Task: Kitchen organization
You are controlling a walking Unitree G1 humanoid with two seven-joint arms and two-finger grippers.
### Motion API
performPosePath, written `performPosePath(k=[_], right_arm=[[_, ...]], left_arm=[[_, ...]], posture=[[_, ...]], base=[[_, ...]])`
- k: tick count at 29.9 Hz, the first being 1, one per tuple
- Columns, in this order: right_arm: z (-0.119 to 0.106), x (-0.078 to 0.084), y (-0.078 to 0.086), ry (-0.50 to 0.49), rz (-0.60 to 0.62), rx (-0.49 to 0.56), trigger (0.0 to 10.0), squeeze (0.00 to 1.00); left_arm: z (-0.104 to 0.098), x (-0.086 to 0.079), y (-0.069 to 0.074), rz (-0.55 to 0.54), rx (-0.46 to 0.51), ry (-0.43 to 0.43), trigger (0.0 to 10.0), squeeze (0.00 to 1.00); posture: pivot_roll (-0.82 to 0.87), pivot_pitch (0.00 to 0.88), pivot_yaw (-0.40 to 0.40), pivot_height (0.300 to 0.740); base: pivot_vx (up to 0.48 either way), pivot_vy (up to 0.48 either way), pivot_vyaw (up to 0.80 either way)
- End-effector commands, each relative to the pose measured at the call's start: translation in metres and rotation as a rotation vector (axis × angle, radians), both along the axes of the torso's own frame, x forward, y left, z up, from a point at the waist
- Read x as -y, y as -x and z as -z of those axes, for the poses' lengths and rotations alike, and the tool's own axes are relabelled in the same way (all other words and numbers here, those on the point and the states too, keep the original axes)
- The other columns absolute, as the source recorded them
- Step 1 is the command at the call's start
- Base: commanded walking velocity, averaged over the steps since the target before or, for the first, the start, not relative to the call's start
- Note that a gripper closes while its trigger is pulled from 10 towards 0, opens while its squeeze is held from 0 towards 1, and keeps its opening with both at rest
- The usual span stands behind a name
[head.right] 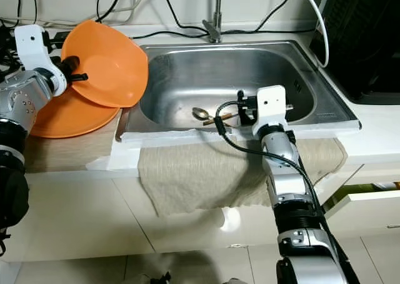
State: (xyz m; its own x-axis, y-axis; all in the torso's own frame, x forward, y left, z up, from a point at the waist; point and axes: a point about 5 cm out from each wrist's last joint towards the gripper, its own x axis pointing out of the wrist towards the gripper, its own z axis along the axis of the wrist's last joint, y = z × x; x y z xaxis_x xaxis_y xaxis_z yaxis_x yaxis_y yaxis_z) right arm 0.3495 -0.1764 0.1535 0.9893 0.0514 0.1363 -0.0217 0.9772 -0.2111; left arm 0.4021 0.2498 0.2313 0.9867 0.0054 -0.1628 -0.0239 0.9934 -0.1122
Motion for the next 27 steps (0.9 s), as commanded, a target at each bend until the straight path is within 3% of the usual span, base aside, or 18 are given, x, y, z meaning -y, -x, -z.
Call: performPosePath(k=[1,27], right_arm=[[-0.0051,0.0007,-0.0025,-0.008,0.0,0.018,10.0,0.0],[-0.0054,0.0005,-0.0021,-0.008,0.0,0.019,10.0,0.0]], left_arm=[[0.0116,-0.0002,0.001,-0.01,-0.065,-0.021,0.0,0.0],[0.0113,-0.0006,0.0012,-0.01,-0.065,-0.021,0.0,0.0]], posture=[[-0.07,0.0,0.036,0.74],[-0.07,0.0,0.035,0.74]], base=[[0.0,0.0,0.0],[0.0,0.0,0.0]])
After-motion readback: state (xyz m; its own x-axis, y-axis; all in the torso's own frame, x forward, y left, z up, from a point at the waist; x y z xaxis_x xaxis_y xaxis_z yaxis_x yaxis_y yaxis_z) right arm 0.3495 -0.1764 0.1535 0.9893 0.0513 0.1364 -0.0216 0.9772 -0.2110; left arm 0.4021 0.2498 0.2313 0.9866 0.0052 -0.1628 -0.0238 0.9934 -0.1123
